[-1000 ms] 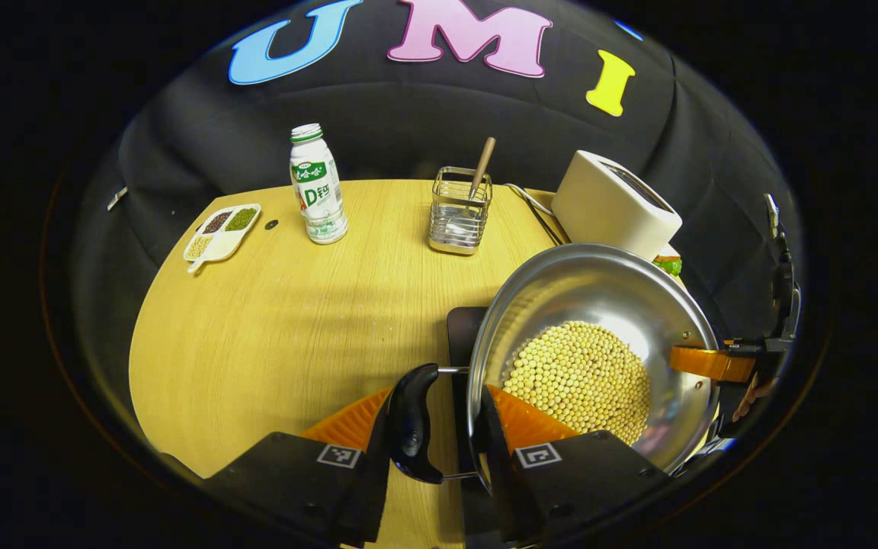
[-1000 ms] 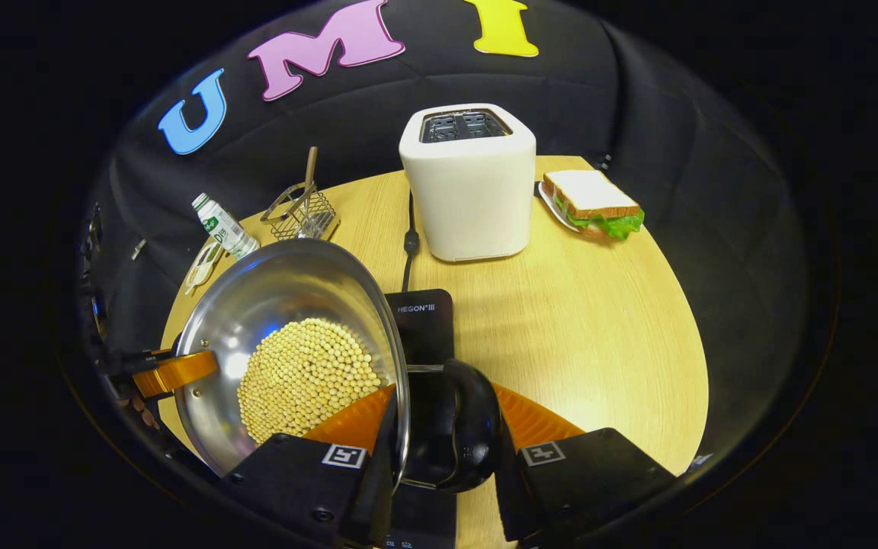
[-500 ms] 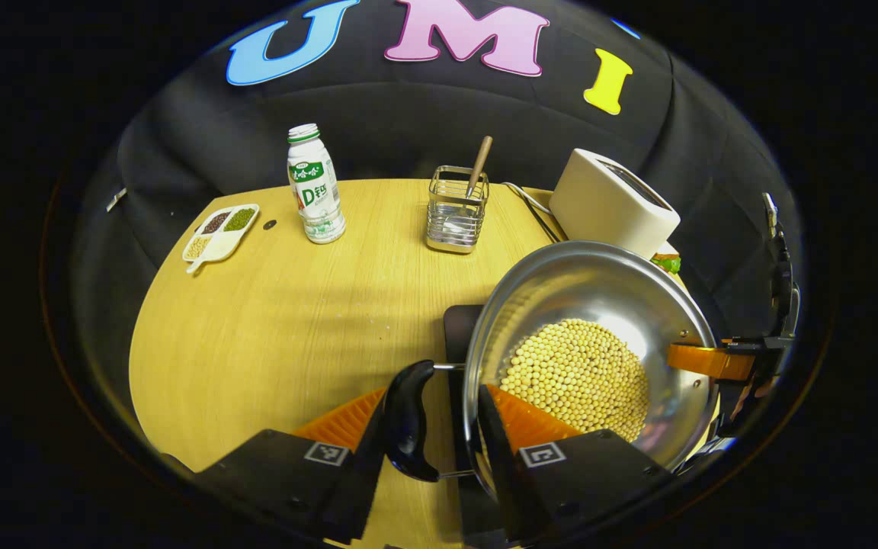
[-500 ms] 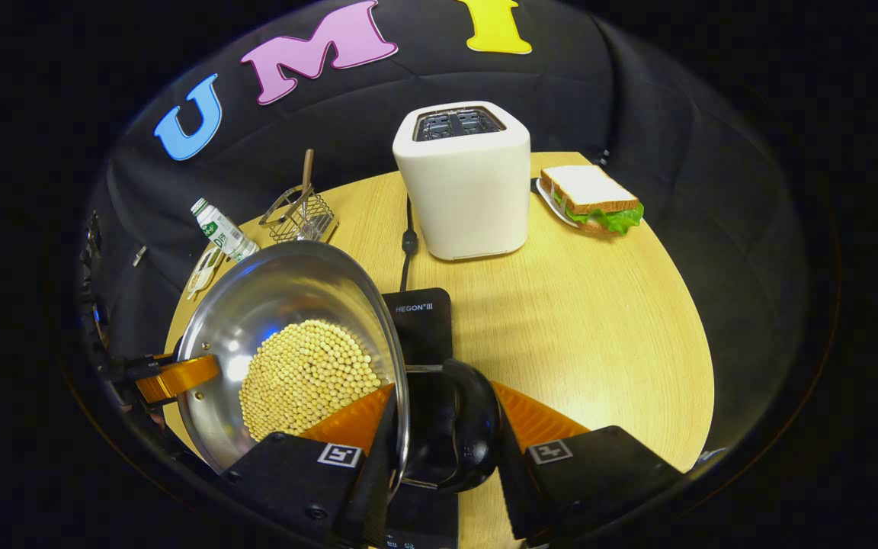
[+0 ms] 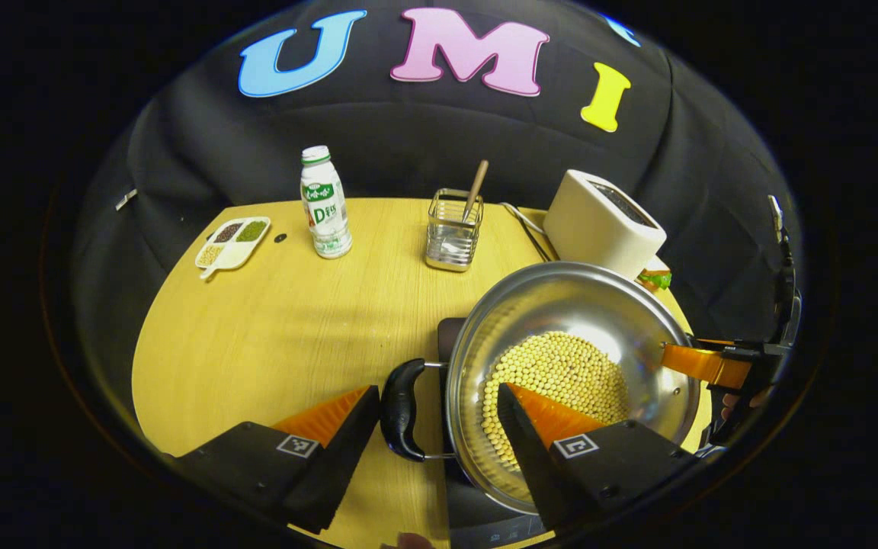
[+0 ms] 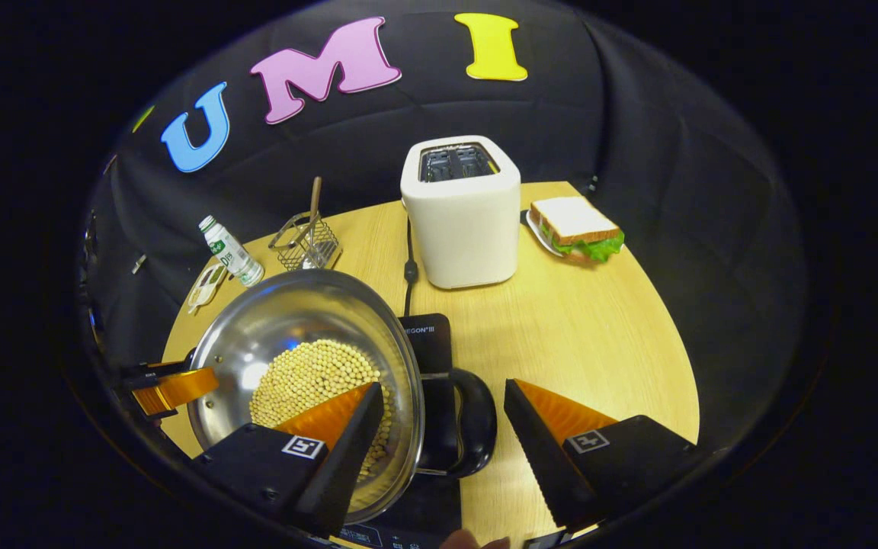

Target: First push the handle of the pot to place it horizontally, then grasp the pot with both hands and set it on the induction cooktop.

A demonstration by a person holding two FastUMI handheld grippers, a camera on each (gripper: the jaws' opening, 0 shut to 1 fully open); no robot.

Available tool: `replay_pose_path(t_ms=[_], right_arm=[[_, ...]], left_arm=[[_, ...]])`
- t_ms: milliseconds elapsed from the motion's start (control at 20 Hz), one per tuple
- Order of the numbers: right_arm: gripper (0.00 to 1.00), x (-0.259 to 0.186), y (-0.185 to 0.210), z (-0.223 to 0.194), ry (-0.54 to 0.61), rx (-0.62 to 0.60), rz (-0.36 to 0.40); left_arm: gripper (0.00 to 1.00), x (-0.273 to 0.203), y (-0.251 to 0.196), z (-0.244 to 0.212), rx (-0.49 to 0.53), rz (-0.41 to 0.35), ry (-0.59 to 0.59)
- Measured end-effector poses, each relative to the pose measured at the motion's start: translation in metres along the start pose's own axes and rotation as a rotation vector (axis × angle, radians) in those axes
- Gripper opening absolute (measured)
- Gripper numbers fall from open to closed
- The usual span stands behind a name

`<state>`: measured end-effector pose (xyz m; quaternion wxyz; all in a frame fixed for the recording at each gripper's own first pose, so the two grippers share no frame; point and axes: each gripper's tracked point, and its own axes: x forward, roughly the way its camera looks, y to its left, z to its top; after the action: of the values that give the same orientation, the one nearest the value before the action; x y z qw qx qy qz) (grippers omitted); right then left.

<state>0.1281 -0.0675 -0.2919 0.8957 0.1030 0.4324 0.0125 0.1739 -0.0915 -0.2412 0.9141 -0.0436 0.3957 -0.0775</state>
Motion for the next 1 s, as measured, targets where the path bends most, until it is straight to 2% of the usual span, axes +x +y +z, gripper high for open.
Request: replay_pose_path(t_ms=[250, 450, 800, 1000], right_arm=[[0.99, -0.054, 0.01, 0.039, -0.177, -0.05, -0.017], [0.99, -0.104, 0.023, 0.071, -0.318, -0.104, -0.02], [0.99, -0.179, 0.049, 0.098, -0.466, -0.12, 0.013], [0.99, -0.221, 0.064, 0.109, -0.556, -0.097, 0.028]], left_arm=[[0.95, -0.046, 0.0, 0.024, 0.019, 0.022, -0.127], [0.95, -0.094, -0.012, 0.052, -0.004, -0.009, -0.268], [0.95, -0.176, -0.013, 0.091, 0.026, -0.005, -0.485], [0.95, -0.218, -0.006, 0.095, 0.046, 0.011, -0.573]])
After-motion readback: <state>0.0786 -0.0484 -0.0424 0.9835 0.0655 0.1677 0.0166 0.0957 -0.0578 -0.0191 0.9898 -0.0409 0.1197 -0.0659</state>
